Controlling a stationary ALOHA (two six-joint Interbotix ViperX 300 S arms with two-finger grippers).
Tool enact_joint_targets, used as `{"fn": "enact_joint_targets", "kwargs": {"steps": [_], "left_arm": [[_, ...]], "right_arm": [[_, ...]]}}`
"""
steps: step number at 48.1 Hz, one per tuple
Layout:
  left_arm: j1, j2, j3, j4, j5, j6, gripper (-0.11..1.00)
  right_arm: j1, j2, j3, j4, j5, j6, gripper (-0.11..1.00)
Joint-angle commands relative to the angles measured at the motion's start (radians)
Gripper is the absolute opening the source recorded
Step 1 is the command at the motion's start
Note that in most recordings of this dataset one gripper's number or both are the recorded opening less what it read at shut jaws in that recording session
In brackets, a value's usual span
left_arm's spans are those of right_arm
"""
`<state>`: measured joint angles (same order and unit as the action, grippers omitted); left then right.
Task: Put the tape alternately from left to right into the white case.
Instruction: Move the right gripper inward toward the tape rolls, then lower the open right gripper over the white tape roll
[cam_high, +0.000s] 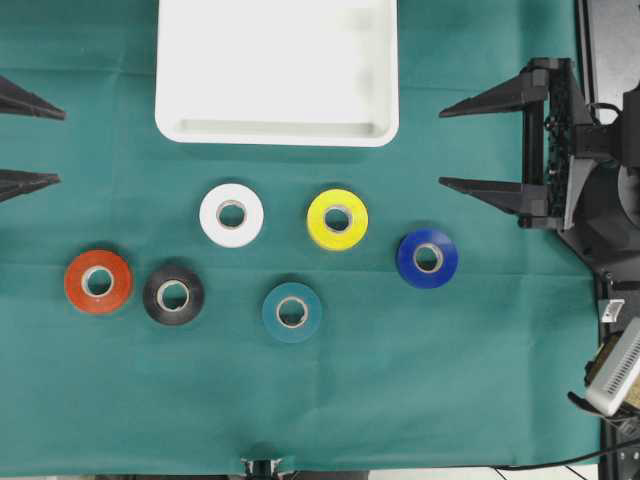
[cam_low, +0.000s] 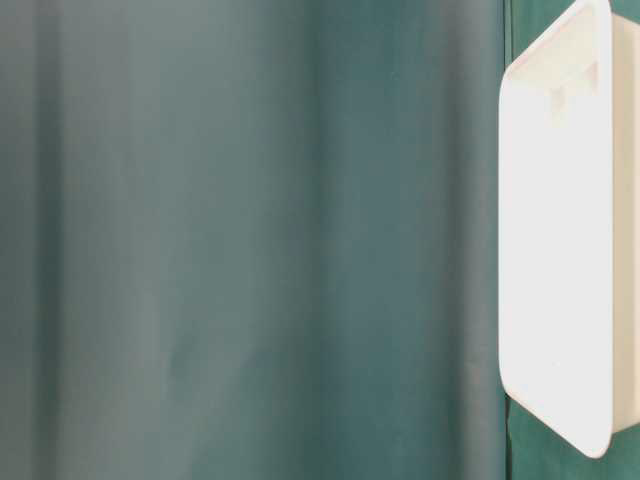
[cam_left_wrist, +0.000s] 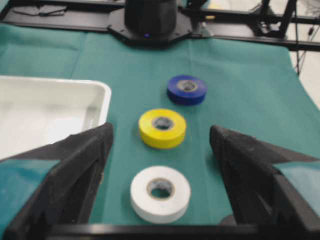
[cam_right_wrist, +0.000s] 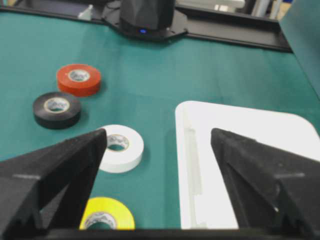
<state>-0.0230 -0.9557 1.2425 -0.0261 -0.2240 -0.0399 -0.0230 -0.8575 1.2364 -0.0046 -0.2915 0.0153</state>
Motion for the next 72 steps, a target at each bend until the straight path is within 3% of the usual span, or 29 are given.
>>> {"fn": "enact_joint_targets", "kwargs": {"steps": [1,24,45,60,72], "left_arm": [[-0.002,0.006,-0.009,-0.003,0.017,-0.002,0.84],[0.008,0.009,-0.006,-0.002,0.067,-0.003,0.84],[0.155,0.011,0.002,-0.003,0.170,-0.002,0.84],[0.156,0.015,0.005,-0.003,0.175,-0.002,0.84],[0.138,0.291,-0.080,0.002,0.164,0.015,0.83]], "right_arm": [[-0.003,0.009,-0.014,0.002,-0.011,0.002,0.83],[-0.003,0.210,-0.087,0.000,-0.012,0.021,0.84],[-0.054,0.324,-0.144,0.000,-0.006,0.023,0.84],[-0.061,0.413,-0.175,0.000,-0.006,0.035,0.84],[-0.061,0.431,-0.186,0.000,-0.006,0.037,0.84]]}}
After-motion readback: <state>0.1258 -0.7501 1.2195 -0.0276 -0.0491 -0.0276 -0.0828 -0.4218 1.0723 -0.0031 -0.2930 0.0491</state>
